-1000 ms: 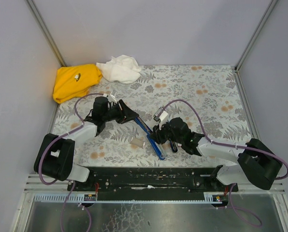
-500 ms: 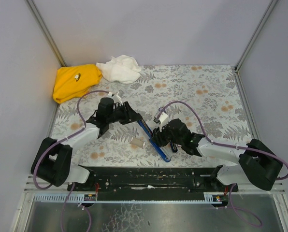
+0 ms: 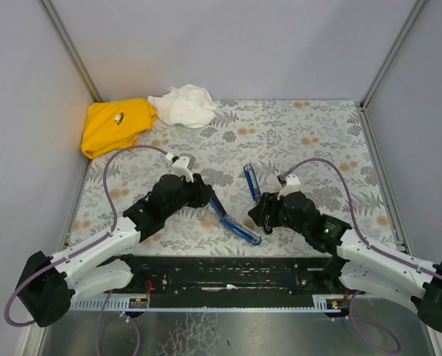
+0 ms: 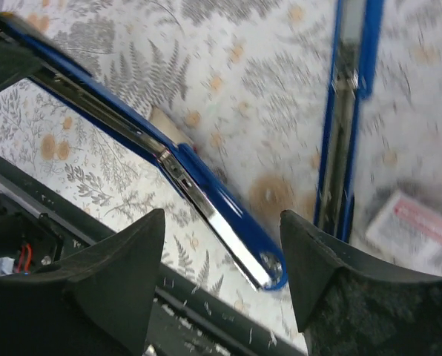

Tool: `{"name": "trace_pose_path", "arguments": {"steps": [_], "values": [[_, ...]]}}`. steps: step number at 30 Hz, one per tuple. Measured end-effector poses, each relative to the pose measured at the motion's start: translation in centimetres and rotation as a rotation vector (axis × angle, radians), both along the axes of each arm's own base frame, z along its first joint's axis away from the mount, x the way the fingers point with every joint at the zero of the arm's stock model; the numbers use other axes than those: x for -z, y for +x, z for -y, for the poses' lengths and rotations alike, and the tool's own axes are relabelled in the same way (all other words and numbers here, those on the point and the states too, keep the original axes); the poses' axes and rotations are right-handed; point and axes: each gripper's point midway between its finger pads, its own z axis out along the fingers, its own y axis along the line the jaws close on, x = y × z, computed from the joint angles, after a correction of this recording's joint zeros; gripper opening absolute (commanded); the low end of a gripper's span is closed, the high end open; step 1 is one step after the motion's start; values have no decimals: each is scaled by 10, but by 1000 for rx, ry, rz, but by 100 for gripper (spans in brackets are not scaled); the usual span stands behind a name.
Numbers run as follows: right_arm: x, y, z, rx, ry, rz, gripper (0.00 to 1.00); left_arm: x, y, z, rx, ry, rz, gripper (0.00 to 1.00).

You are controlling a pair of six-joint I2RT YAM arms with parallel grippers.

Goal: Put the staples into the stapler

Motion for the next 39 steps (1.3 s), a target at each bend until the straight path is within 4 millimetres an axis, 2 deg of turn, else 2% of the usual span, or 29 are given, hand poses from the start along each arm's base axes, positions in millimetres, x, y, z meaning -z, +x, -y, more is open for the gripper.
{"name": "trace_pose_path", "arguments": {"steps": [3,6,9,11,21,24,29,34,39], "values": [[18,-18,16,87,59,-117,65,13,-11,-3,-18,78,11,12],[47,-36,29,148,103,-224,59,23,-21,-4,-21,146,18,11],[75,-53,37,183,125,-326,54,28,-29,-3,-24,199,32,11],[85,-60,38,194,135,-376,51,28,-32,-1,-28,219,53,11],[90,-69,17,152,190,-484,43,25,-41,5,-46,300,108,10],[91,-70,13,139,198,-497,38,24,-43,8,-48,317,121,11],[90,-68,8,134,218,-500,31,23,-50,12,-36,349,147,22],[93,-67,7,137,216,-501,30,23,-65,23,6,418,187,36],[92,-66,7,136,227,-491,30,22,-84,48,53,464,232,46]]}}
